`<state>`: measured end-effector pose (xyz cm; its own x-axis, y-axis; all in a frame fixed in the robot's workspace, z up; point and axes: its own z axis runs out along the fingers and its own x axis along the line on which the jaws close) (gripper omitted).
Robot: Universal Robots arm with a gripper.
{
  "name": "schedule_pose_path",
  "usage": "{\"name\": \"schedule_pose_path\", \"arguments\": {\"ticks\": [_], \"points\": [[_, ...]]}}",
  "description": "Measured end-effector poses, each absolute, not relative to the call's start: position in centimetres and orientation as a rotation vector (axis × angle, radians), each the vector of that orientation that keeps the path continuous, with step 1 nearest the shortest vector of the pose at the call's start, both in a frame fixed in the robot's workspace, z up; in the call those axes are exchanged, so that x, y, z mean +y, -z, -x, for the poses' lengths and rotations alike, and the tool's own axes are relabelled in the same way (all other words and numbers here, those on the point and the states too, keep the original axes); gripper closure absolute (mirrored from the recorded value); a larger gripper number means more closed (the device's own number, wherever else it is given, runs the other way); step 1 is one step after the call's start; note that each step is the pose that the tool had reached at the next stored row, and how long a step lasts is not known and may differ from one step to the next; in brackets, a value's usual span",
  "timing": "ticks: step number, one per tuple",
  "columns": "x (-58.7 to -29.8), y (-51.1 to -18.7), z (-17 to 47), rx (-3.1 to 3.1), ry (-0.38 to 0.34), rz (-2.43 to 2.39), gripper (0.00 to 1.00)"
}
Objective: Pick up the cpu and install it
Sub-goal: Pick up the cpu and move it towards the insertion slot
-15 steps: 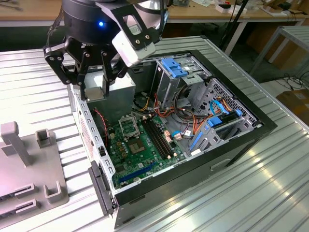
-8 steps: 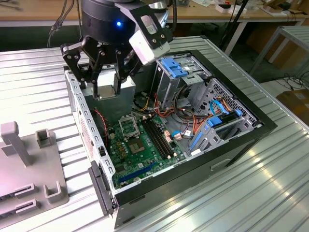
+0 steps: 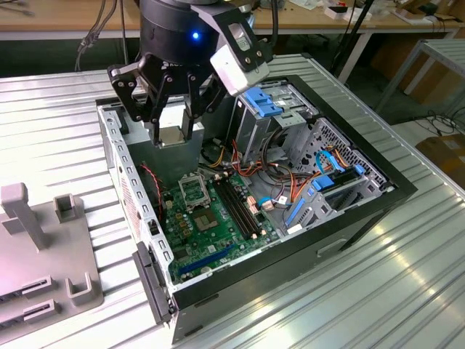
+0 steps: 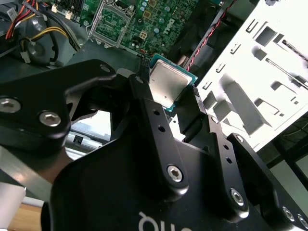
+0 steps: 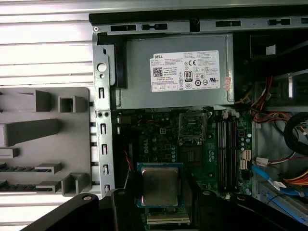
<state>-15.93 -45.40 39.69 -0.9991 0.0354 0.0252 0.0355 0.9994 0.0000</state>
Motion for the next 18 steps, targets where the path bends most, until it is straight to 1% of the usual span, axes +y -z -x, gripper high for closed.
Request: {"name": "schedule_pose_path", "arguments": {"ticks": [9,18], "points": [[-45.4,-39.7,15.9,-3.116,0.001,0.055,0.53],[-46.4,-39.4,15.3,-3.116,0.001,0.051,0.53]]}}
